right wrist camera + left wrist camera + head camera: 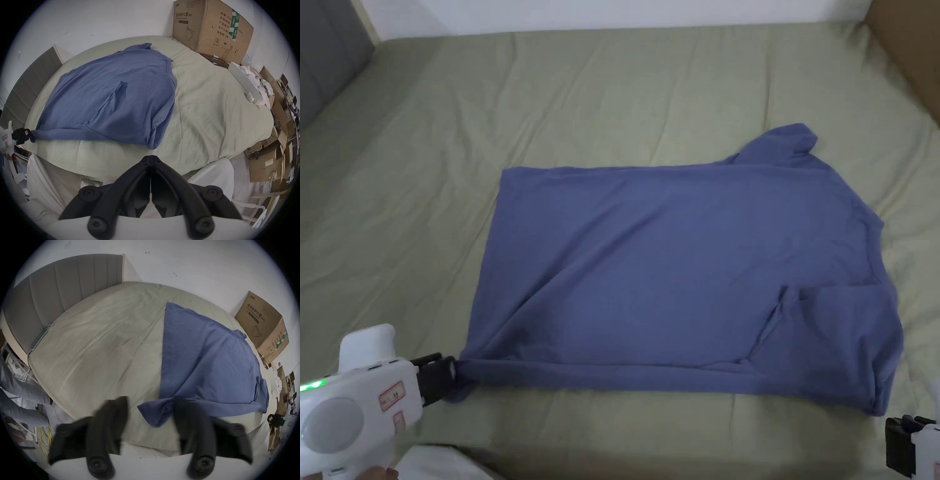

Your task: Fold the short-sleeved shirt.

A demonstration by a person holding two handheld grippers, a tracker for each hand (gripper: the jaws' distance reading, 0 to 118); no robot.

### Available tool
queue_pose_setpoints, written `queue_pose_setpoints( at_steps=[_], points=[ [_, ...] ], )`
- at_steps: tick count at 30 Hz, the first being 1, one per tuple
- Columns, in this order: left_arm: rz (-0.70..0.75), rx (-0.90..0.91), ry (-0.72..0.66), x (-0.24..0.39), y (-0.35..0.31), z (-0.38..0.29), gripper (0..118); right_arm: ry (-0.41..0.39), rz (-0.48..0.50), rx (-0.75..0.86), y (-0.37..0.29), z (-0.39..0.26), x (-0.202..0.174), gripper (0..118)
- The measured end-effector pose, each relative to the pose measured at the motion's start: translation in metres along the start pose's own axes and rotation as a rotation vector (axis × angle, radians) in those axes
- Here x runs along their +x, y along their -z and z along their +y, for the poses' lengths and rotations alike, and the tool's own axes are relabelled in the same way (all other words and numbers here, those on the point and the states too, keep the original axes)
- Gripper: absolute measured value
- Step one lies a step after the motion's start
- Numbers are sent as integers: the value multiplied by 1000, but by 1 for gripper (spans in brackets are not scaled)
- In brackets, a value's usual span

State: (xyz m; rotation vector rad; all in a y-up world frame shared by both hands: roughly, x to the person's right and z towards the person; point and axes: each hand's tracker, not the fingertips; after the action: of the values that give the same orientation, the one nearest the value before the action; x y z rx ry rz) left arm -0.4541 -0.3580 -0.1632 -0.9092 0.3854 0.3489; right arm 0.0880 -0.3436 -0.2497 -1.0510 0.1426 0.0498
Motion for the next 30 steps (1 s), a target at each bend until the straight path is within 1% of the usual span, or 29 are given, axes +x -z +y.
queue_pose_setpoints(
  at_steps=[1, 2, 4, 7, 10, 11, 12, 13, 14, 15, 16, 18, 20, 21, 22, 23, 24, 25, 26, 27, 28, 30],
  points=[
    [-3, -17, -3, 1, 4, -3, 12, 1, -2, -6, 1, 0, 0, 0],
    [-20, -42, 28, 2, 7, -6, 1, 0, -3, -13, 3, 1, 0, 0],
    [3, -55, 46, 8, 9, -9, 0, 3, -7, -19, 3, 1, 0, 0],
    [-15, -37, 39, 9, 6, -13, 0, 7, -8, -24, 3, 3, 2, 0],
    [-2, -28, 54, 16, -1, -12, 0, 20, 4, -19, 1, 4, 6, 0],
    [-2, -28, 52, 18, -4, -12, 0, 23, 18, -5, 0, 5, 8, 0],
    [-1, -29, 53, 19, -5, -11, 0, 34, 42, 21, -2, 7, 9, 3],
    [-2, -30, 58, 21, -7, -11, 0, 42, 63, 31, -3, 9, 11, 23],
    [2, -27, 70, 23, -10, -10, 0, 45, 79, 29, -3, 13, 13, 73],
    [9, -23, 78, 25, -12, -9, 0, 43, 88, 20, -1, 18, 14, 97],
    [10, -22, 82, 26, -14, -8, 0, 35, 84, 10, 3, 23, 15, 99],
    [3, -18, 94, 29, -17, -5, 0, -6, 74, 41, 9, 34, 13, 99],
    [14, -14, 113, 33, -18, -4, 0, -58, 30, 35, 22, 45, 10, 99],
    [17, -13, 116, 34, -19, -4, 0, -78, 7, 25, 27, 48, 8, 97],
    [17, -15, 117, 33, -19, -3, 0, -104, 3, 32, 30, 49, 6, 93],
    [19, -16, 114, 33, -19, -3, 0, -120, -8, 31, 33, 49, 4, 67],
    [19, -17, 110, 33, -19, -3, 0, -120, -43, 18, 38, 48, 1, 23],
    [21, -21, 105, 33, -18, -3, 0, -116, -36, 4, 44, 46, 2, 0],
    [23, -25, 99, 32, -18, -3, 0, -110, -5, -8, 51, 44, 4, 0],
    [21, -26, 95, 31, -17, -4, 0, -131, 10, -64, 57, 43, 4, 0],
    [20, -30, 93, 31, -17, -4, 0, -125, -6, -48, 58, 41, 3, 0],
    [23, -35, 99, 31, -17, -5, 0, -119, 24, -38, 53, 42, 5, 0]
  ],
)
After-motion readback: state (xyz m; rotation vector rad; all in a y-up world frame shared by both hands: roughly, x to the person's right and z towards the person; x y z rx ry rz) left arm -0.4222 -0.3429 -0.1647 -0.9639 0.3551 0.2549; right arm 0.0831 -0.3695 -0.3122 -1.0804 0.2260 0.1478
